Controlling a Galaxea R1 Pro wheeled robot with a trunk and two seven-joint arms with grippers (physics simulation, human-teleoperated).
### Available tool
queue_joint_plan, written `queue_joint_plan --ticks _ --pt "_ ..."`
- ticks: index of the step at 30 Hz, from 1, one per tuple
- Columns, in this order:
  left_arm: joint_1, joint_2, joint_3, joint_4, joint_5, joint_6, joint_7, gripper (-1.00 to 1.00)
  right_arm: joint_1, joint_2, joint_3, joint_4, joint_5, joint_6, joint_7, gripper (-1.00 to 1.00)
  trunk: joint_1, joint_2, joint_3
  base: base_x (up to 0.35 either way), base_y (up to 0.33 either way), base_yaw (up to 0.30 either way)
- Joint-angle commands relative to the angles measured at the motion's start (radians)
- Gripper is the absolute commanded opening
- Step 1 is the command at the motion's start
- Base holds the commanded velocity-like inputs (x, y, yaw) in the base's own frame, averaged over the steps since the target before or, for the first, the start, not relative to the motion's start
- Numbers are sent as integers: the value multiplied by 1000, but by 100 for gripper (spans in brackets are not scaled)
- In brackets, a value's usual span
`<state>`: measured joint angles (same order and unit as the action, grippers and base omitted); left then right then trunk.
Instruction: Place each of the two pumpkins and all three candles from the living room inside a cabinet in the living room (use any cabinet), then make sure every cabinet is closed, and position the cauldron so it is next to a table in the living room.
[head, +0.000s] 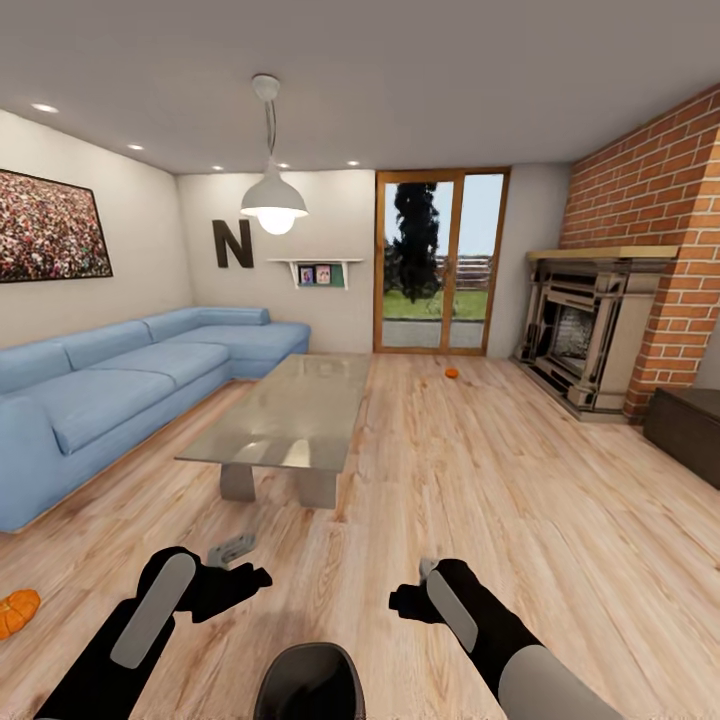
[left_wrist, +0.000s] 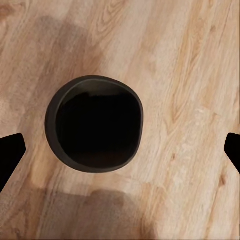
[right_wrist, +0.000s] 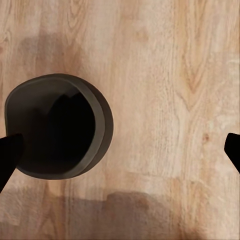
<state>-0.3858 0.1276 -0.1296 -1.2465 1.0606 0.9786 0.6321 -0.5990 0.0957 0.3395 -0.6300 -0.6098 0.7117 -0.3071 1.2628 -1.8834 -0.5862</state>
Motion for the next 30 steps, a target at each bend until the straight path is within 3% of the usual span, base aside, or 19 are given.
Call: queue_joint_plan --ticks 1,12,18,24,30 --pt "-1 0 -2 -1 10 0 11 100 -1 -1 4 -2 -10 2 -9 100 4 -8 -6 0 0 0" --pt "-1 2 -2 1 10 0 11 100 -1 1 9 -3 -12 1 -4 100 46 -85 -58 0 0 0" --pt "-1 2 -2 10 9 0 11 100 -1 46 11 -8 -12 0 -5 100 69 -127 -86 0 0 0" --pt "-2 5 -2 15 9 -1 11 100 -1 57 15 -40 -12 -4 -11 100 92 -169 -106 0 0 0" --pt "-20 4 -4 69 7 -15 14 100 -1 79 113 -42 -15 -9 -29 100 115 -211 -125 0 0 0"
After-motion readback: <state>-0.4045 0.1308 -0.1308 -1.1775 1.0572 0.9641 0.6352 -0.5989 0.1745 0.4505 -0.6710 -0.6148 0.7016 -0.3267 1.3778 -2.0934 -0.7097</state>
